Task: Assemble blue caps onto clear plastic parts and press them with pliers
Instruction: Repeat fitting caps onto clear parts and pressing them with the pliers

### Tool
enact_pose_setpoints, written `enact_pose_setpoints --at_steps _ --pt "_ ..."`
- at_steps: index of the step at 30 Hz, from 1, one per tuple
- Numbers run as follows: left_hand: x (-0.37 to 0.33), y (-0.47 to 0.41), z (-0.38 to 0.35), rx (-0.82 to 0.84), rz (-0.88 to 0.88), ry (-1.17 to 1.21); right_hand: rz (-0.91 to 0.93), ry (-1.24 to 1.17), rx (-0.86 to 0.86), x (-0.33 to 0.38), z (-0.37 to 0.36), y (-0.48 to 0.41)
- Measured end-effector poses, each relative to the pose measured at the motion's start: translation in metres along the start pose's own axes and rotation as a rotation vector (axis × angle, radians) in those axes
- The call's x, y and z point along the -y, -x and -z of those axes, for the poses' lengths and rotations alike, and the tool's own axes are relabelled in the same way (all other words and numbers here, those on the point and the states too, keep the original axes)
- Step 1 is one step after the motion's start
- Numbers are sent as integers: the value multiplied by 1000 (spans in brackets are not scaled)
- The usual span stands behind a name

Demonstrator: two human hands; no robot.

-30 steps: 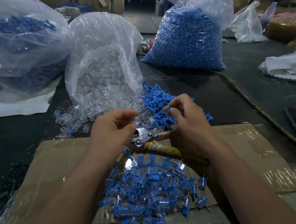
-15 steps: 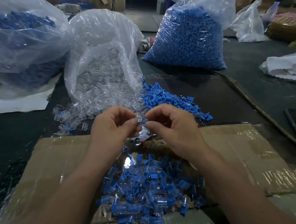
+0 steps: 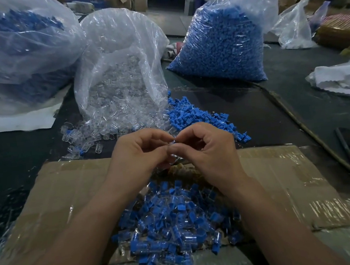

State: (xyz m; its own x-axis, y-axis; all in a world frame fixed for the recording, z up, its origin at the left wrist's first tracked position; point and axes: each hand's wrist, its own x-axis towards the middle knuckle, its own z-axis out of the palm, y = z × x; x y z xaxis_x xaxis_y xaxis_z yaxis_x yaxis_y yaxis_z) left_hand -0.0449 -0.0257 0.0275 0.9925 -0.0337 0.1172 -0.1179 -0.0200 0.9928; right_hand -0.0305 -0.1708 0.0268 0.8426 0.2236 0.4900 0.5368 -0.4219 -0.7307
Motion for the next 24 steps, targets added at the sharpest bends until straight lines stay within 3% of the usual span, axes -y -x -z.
enact_pose_setpoints --at_steps 7,12,24 --pt "-4 2 1 28 81 133 53 -168 24 -3 1 1" --pt "-5 0 4 -16 109 146 68 -158 74 -5 1 3" --pt "-3 -2 8 80 189 260 141 -106 38 -7 6 2"
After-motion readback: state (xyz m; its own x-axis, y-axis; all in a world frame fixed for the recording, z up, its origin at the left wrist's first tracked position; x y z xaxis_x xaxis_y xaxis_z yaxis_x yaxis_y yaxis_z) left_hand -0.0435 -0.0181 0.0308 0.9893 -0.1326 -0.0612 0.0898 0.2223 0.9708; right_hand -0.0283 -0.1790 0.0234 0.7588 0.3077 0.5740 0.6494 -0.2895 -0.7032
